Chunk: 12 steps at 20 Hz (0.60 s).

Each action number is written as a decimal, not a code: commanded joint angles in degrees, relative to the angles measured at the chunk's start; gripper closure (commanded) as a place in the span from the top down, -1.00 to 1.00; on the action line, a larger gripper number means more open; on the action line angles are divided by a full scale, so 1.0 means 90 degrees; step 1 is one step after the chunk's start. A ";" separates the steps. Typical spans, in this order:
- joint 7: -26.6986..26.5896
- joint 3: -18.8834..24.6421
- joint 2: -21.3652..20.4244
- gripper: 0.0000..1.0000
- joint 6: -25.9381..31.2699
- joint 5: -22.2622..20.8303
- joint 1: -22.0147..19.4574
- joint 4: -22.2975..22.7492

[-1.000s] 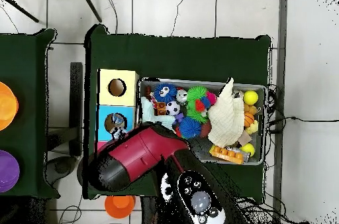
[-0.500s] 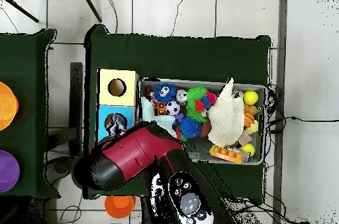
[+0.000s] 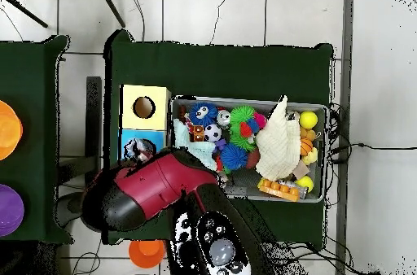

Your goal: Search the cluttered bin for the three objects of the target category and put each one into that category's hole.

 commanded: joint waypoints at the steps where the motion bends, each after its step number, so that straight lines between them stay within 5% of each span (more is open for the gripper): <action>1: 0.1376 -0.0607 0.0305 -1.00 -0.0235 0.0242 0.0067 -0.0363; 12: 0.1124 -0.0762 0.0352 -1.00 -0.0151 0.0330 0.0145 -0.0372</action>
